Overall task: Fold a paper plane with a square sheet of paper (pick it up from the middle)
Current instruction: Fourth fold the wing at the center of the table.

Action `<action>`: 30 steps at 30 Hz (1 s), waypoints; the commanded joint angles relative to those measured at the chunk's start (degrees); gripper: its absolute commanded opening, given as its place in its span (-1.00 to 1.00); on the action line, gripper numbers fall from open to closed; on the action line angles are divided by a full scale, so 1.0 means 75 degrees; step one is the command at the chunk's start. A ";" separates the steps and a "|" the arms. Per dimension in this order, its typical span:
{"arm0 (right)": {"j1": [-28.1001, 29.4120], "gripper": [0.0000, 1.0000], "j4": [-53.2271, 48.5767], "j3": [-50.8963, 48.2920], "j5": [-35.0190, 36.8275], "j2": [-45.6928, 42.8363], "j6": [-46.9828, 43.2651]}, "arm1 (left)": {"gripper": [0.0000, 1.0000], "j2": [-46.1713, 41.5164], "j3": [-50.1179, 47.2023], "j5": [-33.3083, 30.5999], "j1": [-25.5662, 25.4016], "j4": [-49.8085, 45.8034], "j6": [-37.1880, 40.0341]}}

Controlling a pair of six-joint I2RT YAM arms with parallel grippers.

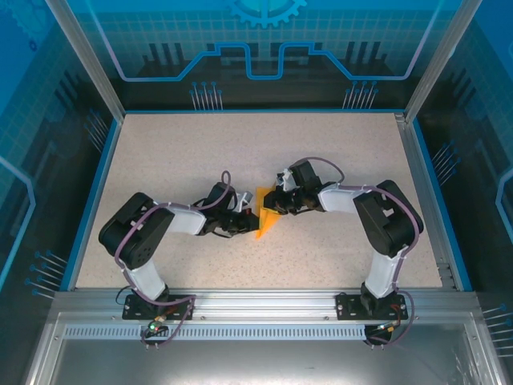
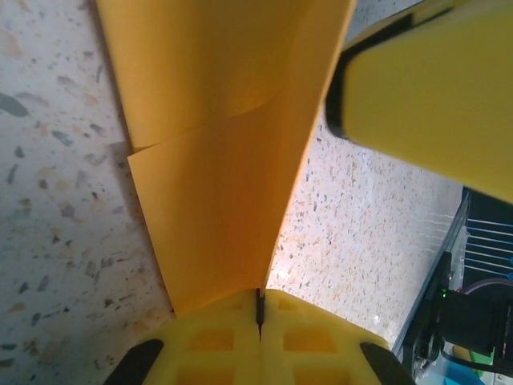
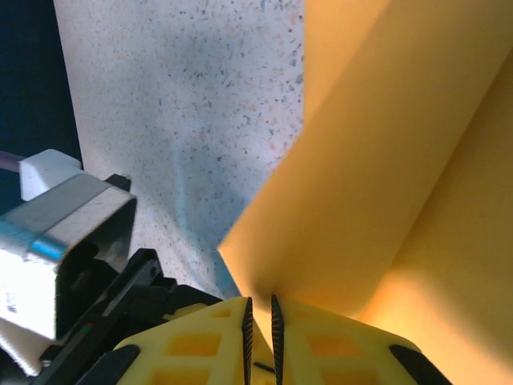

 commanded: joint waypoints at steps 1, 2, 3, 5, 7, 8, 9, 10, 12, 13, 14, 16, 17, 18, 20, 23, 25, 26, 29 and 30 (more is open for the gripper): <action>0.0098 -0.66 0.0098 0.0169 -0.0014 0.0241 0.0093 | -0.89 0.0130 0.0031 0.0370 0.0129 0.0134 -0.0104; 0.0099 -0.66 0.0109 0.0158 -0.0001 0.0266 0.0104 | -0.87 0.0138 0.0020 0.0364 0.0138 0.0141 -0.0114; 0.0098 -0.66 0.0114 0.0154 0.0032 0.0279 0.0123 | -0.81 0.0106 0.0013 0.0348 0.0144 0.0133 -0.0116; 0.0098 -0.66 0.0156 0.0129 0.0053 0.0302 0.0137 | -0.69 0.0062 0.0019 0.0335 0.0143 0.0109 -0.0093; 0.0092 -0.66 0.0160 0.0139 0.0035 0.0328 0.0148 | -0.48 0.0002 0.0028 0.0257 0.0144 0.0051 -0.0065; 0.0093 -0.66 0.0181 0.0136 0.0020 0.0335 0.0165 | -0.44 -0.0041 0.0031 0.0241 0.0141 0.0035 -0.0030; 0.0098 -0.66 0.0183 0.0139 0.0017 0.0354 0.0168 | -0.40 -0.0093 0.0009 0.0179 0.0129 0.0018 -0.0001; 0.0098 -0.66 0.0181 0.0148 0.0017 0.0351 0.0176 | -0.35 -0.0140 0.0019 0.0110 0.0125 -0.0044 0.0032; 0.0092 -0.66 0.0161 0.0182 0.0005 0.0363 0.0164 | -0.33 -0.0243 0.0030 0.0047 0.0098 -0.0192 0.0150; 0.0098 -0.66 0.0151 0.0182 0.0012 0.0365 0.0159 | -0.32 -0.0287 0.0072 -0.0042 0.0070 -0.0344 0.0243; 0.0098 -0.66 0.0146 0.0191 0.0005 0.0367 0.0162 | -0.31 -0.0348 0.0111 -0.0130 0.0024 -0.0508 0.0355; 0.0095 -0.66 0.0157 0.0206 -0.0014 0.0381 0.0155 | -0.28 -0.0431 0.0187 -0.0278 -0.0097 -0.0734 0.0539; 0.0099 -0.66 0.0155 0.0214 -0.0018 0.0372 0.0156 | -0.28 -0.0484 0.0235 -0.0385 -0.0171 -0.0872 0.0634; 0.0097 -0.66 0.0154 0.0205 -0.0018 0.0366 0.0157 | -0.27 -0.0549 0.0248 -0.0539 -0.0262 -0.0975 0.0704; 0.0106 -0.66 0.0137 0.0223 -0.0018 0.0369 0.0164 | -0.24 -0.0706 0.0272 -0.1098 -0.0446 -0.1301 0.0828; 0.0101 -0.66 0.0160 0.0215 -0.0030 0.0366 0.0176 | -0.21 -0.0938 0.0320 -0.1856 -0.0753 -0.1629 0.1049; 0.0096 -0.66 0.0152 0.0204 -0.0047 0.0360 0.0157 | -0.17 -0.1102 0.0431 -0.2393 -0.1026 -0.1908 0.1238; 0.0095 -0.66 0.0157 0.0204 -0.0048 0.0355 0.0163 | -0.15 -0.1165 0.0474 -0.2666 -0.1163 -0.2020 0.1326; 0.0097 -0.66 0.0158 0.0213 -0.0051 0.0341 0.0155 | -0.15 -0.1222 0.0616 -0.3287 -0.1444 -0.2264 0.1496; 0.0104 -0.66 0.0146 0.0205 -0.0064 0.0339 0.0160 | -0.15 -0.1241 0.0656 -0.3528 -0.1512 -0.2380 0.1540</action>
